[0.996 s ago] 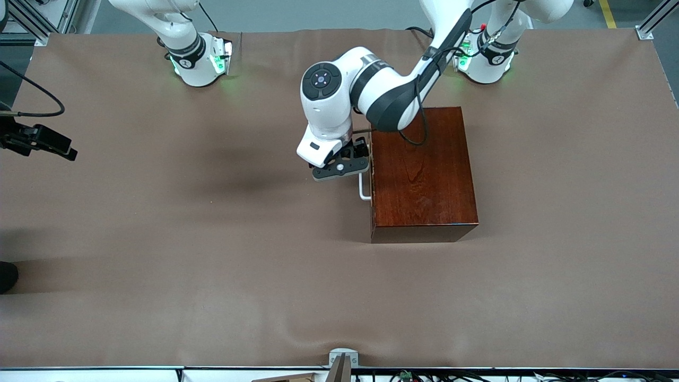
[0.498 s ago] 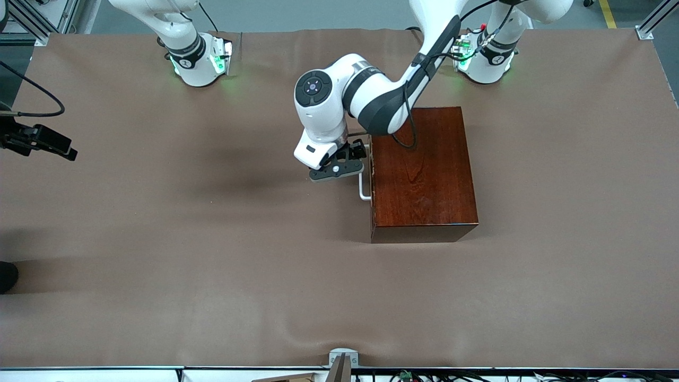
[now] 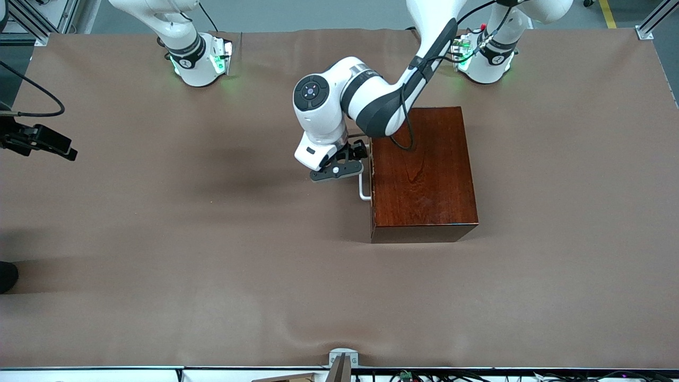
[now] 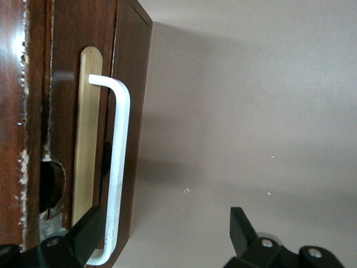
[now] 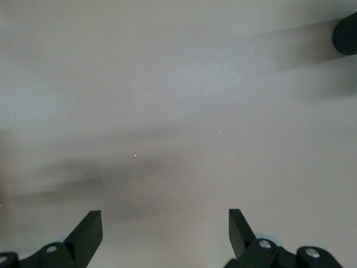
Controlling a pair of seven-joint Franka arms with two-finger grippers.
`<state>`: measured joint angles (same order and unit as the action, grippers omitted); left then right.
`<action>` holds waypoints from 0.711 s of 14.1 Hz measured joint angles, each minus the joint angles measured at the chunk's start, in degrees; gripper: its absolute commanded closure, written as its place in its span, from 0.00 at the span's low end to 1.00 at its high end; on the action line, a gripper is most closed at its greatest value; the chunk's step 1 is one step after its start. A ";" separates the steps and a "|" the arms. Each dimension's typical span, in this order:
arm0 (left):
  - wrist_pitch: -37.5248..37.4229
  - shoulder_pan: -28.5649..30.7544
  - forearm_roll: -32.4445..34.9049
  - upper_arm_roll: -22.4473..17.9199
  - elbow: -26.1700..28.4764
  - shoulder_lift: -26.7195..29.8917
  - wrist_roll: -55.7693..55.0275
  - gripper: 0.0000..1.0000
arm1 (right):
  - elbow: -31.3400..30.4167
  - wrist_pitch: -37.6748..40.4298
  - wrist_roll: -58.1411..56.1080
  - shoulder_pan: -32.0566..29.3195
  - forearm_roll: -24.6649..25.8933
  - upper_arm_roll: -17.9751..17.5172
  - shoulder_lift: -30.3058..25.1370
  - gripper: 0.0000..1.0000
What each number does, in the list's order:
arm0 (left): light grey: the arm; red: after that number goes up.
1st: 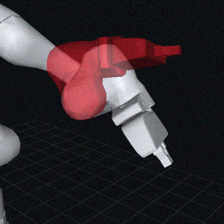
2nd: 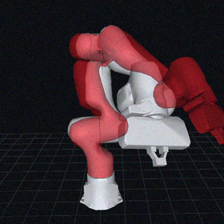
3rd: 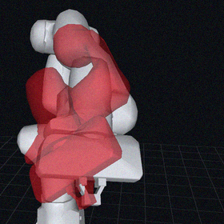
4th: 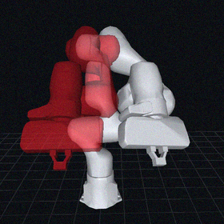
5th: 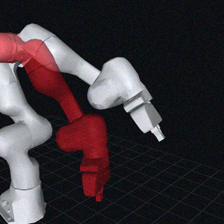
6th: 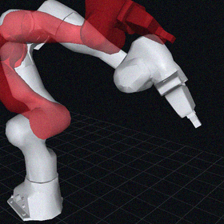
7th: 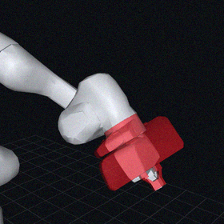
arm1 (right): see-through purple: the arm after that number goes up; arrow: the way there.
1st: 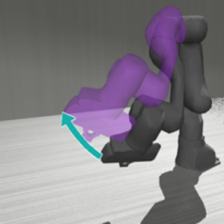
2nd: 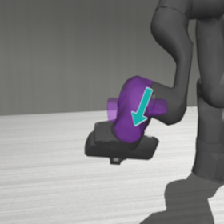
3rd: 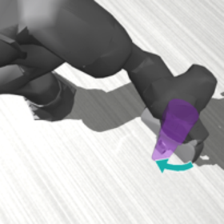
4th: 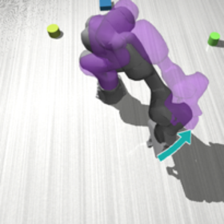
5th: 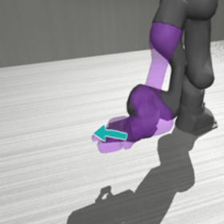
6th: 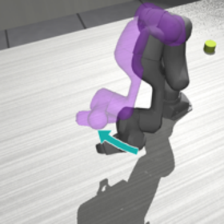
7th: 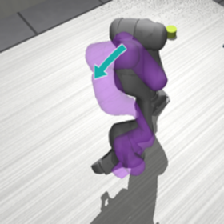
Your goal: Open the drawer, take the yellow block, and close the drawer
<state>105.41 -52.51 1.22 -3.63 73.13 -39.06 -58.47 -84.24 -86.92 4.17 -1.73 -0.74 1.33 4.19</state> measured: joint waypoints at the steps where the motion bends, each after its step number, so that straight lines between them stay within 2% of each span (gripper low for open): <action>1: -0.21 0.00 0.00 -0.01 0.00 -0.10 0.01 0.00 | 0.00 0.00 0.00 0.00 0.00 0.00 0.00 0.00; 10: -1.24 0.00 0.02 -0.01 0.01 -0.75 0.04 0.00 | 0.00 0.00 0.00 0.03 0.00 -0.02 0.00 0.00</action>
<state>104.18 -52.51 1.23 -3.63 73.14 -39.81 -58.42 -84.24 -86.92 4.17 -1.70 -0.74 1.32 4.19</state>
